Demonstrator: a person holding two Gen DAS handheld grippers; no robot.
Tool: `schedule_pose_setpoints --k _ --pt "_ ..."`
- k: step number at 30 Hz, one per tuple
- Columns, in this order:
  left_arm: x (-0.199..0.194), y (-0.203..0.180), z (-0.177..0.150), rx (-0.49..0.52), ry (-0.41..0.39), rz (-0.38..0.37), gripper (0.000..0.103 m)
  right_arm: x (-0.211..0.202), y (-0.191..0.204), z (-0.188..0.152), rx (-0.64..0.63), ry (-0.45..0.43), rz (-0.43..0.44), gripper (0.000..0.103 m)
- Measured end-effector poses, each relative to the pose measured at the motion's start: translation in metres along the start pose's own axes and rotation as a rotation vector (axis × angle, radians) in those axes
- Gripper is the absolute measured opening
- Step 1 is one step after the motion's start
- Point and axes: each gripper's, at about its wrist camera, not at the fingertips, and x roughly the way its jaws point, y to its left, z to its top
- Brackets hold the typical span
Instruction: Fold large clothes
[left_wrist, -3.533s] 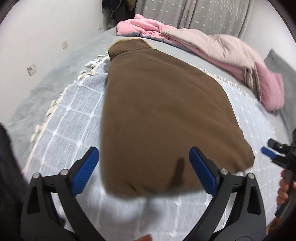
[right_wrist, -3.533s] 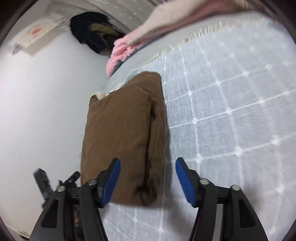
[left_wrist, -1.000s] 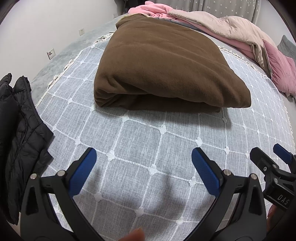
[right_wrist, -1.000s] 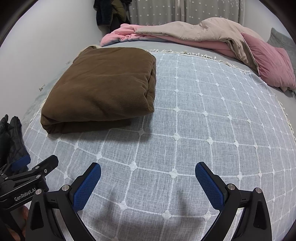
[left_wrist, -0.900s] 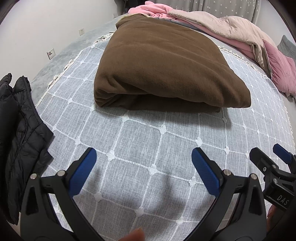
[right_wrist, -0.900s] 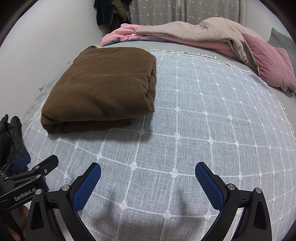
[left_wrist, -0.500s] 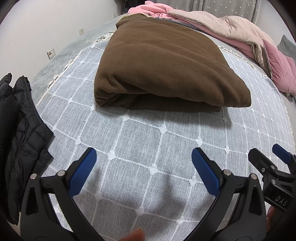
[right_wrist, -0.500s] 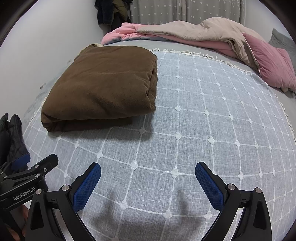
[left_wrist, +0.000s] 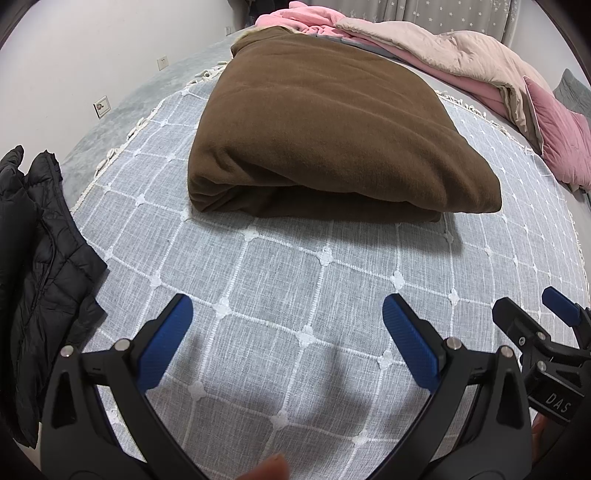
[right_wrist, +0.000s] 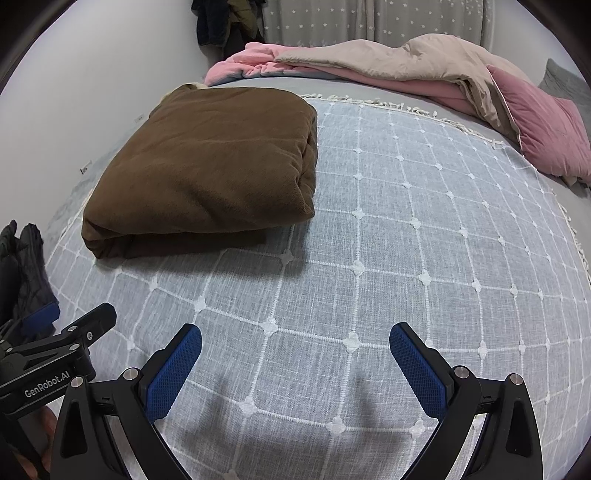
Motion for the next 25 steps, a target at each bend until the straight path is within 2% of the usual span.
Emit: schedule_pose_setpoints --k 25 --pt "0.0017 0.0018 -0.0006 0.010 0.000 0.000 0.102 0.0021 0.0009 -0.0025 -0.014 0.007 0.003 0.102"
